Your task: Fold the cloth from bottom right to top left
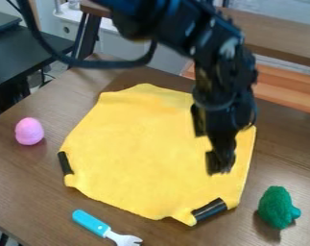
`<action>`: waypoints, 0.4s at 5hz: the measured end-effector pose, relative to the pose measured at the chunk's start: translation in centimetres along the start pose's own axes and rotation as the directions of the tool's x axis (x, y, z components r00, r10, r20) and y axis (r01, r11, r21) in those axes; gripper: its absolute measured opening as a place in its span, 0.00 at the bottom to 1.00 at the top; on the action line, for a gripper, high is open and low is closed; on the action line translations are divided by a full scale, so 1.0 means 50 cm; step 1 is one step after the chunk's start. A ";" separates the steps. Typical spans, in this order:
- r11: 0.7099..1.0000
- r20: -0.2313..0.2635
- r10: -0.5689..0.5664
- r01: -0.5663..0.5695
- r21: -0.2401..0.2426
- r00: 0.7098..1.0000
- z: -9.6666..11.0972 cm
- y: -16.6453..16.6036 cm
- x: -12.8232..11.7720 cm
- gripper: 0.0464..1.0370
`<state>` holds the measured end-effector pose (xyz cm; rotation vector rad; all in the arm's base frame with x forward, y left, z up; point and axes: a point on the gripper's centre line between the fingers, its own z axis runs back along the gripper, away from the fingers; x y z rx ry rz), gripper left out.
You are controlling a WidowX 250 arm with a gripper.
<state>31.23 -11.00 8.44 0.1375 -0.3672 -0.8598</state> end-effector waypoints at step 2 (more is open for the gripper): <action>0.997 -0.052 0.079 -0.079 0.005 0.996 -0.054 -0.028 -0.016 0.96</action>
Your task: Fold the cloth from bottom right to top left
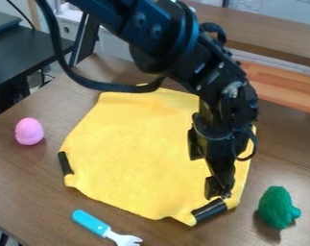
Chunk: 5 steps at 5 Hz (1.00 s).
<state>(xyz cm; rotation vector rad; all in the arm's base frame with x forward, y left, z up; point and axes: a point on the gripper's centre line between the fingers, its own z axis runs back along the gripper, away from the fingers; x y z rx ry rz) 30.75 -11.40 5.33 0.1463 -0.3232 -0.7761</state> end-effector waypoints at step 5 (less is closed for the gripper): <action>1.000 -0.097 -0.019 0.018 -0.011 0.995 -0.093 -0.058 -0.040 0.60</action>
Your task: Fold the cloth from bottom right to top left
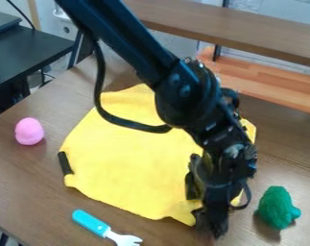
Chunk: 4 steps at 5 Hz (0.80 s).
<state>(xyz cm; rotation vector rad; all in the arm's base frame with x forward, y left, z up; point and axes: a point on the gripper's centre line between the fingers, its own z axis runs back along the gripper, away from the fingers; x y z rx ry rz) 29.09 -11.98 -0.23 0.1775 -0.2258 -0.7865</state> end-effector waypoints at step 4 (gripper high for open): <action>0.999 0.134 -0.028 0.031 -0.024 0.991 0.095 0.076 -0.031 0.01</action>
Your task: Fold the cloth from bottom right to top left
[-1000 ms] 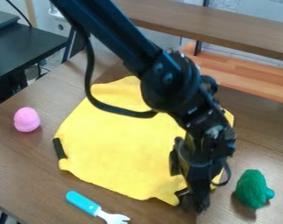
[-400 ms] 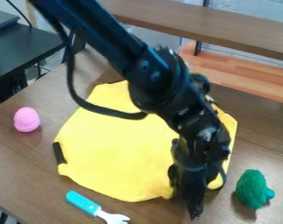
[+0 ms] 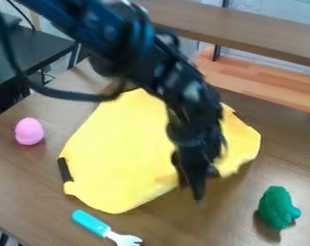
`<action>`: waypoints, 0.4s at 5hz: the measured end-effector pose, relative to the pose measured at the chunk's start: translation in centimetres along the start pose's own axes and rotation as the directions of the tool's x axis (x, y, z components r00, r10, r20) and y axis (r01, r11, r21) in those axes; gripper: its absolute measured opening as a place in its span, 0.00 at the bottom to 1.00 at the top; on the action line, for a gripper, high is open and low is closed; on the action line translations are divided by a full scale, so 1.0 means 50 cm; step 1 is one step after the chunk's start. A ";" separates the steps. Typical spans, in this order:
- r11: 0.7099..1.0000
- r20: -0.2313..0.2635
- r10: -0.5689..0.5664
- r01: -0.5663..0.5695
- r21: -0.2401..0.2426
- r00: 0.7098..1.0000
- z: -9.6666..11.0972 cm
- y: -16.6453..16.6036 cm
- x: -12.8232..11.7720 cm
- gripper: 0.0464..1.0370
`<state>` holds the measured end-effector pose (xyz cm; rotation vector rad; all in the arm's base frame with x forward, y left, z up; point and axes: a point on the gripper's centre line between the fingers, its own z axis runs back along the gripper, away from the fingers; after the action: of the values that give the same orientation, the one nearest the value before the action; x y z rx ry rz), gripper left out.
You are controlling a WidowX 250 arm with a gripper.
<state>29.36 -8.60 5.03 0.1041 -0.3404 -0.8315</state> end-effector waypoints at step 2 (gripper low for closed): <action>0.993 -0.099 -0.002 -0.009 -0.115 0.995 0.016 0.069 -0.054 0.01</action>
<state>29.85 -4.26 5.84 0.0363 -0.1988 -0.8378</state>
